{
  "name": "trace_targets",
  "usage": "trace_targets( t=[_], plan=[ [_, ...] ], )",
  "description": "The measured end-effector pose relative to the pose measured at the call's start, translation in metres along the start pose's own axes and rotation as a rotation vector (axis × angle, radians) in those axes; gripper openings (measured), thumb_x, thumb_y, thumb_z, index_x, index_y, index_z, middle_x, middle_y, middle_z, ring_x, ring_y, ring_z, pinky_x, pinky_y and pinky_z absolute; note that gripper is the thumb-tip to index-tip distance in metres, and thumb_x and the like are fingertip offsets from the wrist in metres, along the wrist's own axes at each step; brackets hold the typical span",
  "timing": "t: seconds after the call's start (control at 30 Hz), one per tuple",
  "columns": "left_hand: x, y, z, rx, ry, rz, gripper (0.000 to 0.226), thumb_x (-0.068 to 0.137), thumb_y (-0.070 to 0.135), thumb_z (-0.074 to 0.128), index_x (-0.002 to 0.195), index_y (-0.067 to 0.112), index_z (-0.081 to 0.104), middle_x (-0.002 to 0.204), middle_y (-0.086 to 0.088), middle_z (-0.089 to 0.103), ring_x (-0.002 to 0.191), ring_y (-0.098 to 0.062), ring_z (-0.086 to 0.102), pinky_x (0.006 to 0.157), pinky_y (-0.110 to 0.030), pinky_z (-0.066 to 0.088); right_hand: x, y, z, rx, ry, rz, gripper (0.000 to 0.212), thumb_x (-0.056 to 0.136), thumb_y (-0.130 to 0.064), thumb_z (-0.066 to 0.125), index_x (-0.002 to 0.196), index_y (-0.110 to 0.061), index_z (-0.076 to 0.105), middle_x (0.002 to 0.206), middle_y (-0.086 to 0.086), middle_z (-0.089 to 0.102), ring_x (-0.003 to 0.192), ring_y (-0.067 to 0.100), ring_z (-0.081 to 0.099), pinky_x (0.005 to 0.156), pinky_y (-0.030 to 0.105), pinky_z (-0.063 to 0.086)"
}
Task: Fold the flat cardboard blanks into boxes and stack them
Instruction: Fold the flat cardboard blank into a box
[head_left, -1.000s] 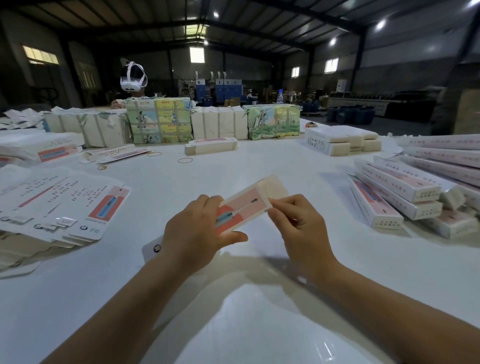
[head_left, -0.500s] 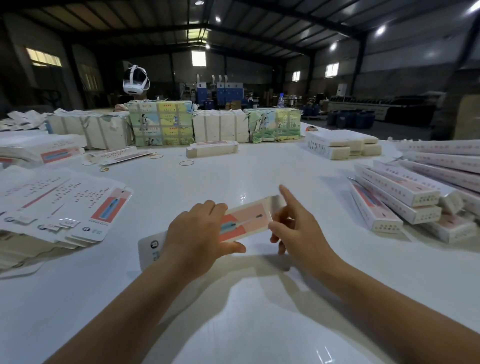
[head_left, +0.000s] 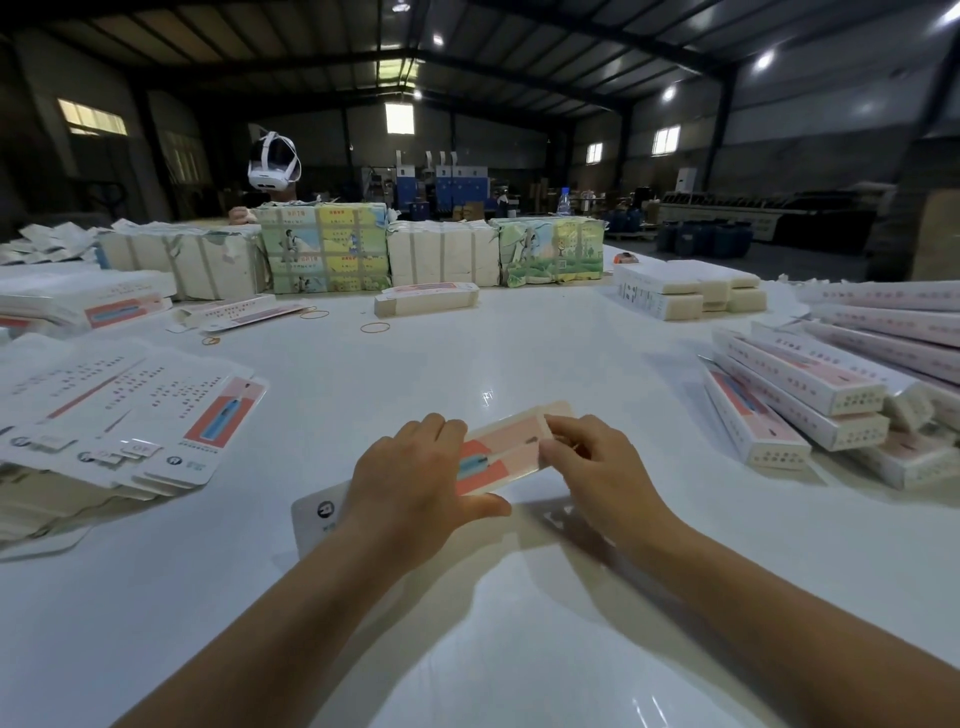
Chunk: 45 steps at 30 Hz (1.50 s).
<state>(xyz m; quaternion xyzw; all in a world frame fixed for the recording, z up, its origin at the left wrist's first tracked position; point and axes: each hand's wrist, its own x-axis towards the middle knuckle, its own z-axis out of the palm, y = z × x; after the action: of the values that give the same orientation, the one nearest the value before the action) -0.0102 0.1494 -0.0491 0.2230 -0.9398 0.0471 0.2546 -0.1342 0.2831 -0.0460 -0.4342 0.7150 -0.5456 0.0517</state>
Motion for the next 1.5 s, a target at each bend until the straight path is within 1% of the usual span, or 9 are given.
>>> trace_targets(
  t=[0.07, 0.17, 0.23, 0.37, 0.57, 0.73, 1.0, 1.1, 1.5],
  plan=[
    [0.0, -0.001, -0.001, -0.033, -0.003, -0.028, 0.078, 0.064, 0.083, 0.043, 0.117, 0.026, 0.049, 0.104, 0.009, 0.055, 0.085, -0.01, 0.051, 0.069, -0.023, 0.044, 0.002, 0.0, -0.004, -0.124, 0.113, 0.018, 0.021, 0.089, -0.032, 0.062, 0.1, -0.05, 0.059, 0.105, -0.011, 0.048, 0.101, -0.001, 0.046, 0.085, 0.01, 0.039],
    [-0.001, -0.002, -0.002, -0.06, -0.017, -0.051, 0.079, 0.062, 0.083, 0.039, 0.117, 0.027, 0.048, 0.105, 0.01, 0.054, 0.085, -0.008, 0.049, 0.071, -0.023, 0.046, 0.008, 0.004, -0.011, -0.012, 0.153, 0.249, 0.09, 0.076, -0.037, 0.077, 0.147, -0.037, 0.02, 0.142, -0.006, 0.027, 0.129, 0.014, 0.032, 0.109, 0.039, 0.033],
    [-0.001, 0.0, -0.002, -0.051, -0.025, -0.048, 0.08, 0.062, 0.083, 0.038, 0.119, 0.027, 0.047, 0.107, 0.011, 0.054, 0.088, -0.008, 0.05, 0.073, -0.023, 0.047, 0.011, 0.002, -0.01, 0.488, 0.07, 0.476, 0.102, 0.077, -0.018, 0.077, 0.15, -0.033, 0.008, 0.146, 0.005, 0.037, 0.119, 0.028, 0.048, 0.092, 0.041, 0.047],
    [0.0, 0.004, -0.001, -0.062, -0.017, -0.032, 0.087, 0.057, 0.085, 0.027, 0.12, 0.028, 0.046, 0.104, 0.012, 0.051, 0.085, -0.006, 0.048, 0.071, -0.021, 0.047, 0.013, 0.003, -0.006, 1.026, -0.097, 0.535, 0.039, 0.084, 0.006, 0.058, 0.122, -0.003, 0.052, 0.098, 0.015, 0.071, 0.086, 0.026, 0.069, 0.067, 0.03, 0.058],
    [0.001, 0.006, 0.003, -0.058, -0.076, -0.044, 0.088, 0.057, 0.083, 0.027, 0.124, 0.028, 0.042, 0.111, 0.011, 0.052, 0.087, -0.008, 0.05, 0.072, -0.018, 0.045, -0.001, 0.006, 0.003, 0.172, 0.099, 0.079, 0.013, 0.095, -0.014, 0.054, 0.093, -0.018, 0.067, 0.084, -0.003, 0.072, 0.076, 0.015, 0.07, 0.063, 0.012, 0.052],
    [0.0, 0.01, 0.004, 0.006, -0.015, -0.051, 0.08, 0.067, 0.082, 0.036, 0.124, 0.026, 0.044, 0.113, 0.008, 0.053, 0.09, -0.007, 0.05, 0.074, -0.02, 0.043, -0.005, 0.008, 0.011, -0.421, 0.085, -0.201, 0.037, 0.102, -0.025, 0.038, 0.137, -0.015, 0.045, 0.104, 0.002, 0.065, 0.082, 0.013, 0.061, 0.075, 0.018, 0.052],
    [-0.004, 0.006, -0.001, 0.033, 0.09, 0.001, 0.093, 0.063, 0.082, 0.022, 0.129, 0.022, 0.045, 0.114, 0.003, 0.058, 0.094, -0.014, 0.056, 0.074, -0.024, 0.044, -0.003, -0.005, 0.001, 0.357, 0.042, 0.087, 0.029, 0.098, -0.029, 0.049, 0.085, -0.025, 0.074, 0.086, 0.001, 0.074, 0.089, 0.023, 0.068, 0.082, 0.032, 0.058],
    [-0.004, 0.006, -0.002, 0.087, 0.091, 0.023, 0.094, 0.063, 0.083, 0.013, 0.129, 0.023, 0.042, 0.114, 0.005, 0.057, 0.095, -0.013, 0.055, 0.075, -0.024, 0.044, -0.001, -0.007, -0.004, 0.52, -0.015, 0.165, 0.02, 0.093, -0.014, 0.056, 0.102, -0.021, 0.073, 0.098, 0.001, 0.074, 0.096, 0.022, 0.069, 0.084, 0.033, 0.057],
    [-0.006, 0.012, -0.009, 0.037, 0.125, 0.024, 0.07, 0.067, 0.069, 0.054, 0.104, 0.011, 0.065, 0.082, -0.004, 0.067, 0.066, -0.023, 0.062, 0.053, -0.034, 0.05, -0.004, -0.009, -0.004, 0.446, -0.003, 0.004, 0.045, 0.098, -0.012, 0.049, 0.08, -0.043, 0.076, 0.089, -0.001, 0.075, 0.088, 0.017, 0.071, 0.072, 0.024, 0.057]
  ],
)
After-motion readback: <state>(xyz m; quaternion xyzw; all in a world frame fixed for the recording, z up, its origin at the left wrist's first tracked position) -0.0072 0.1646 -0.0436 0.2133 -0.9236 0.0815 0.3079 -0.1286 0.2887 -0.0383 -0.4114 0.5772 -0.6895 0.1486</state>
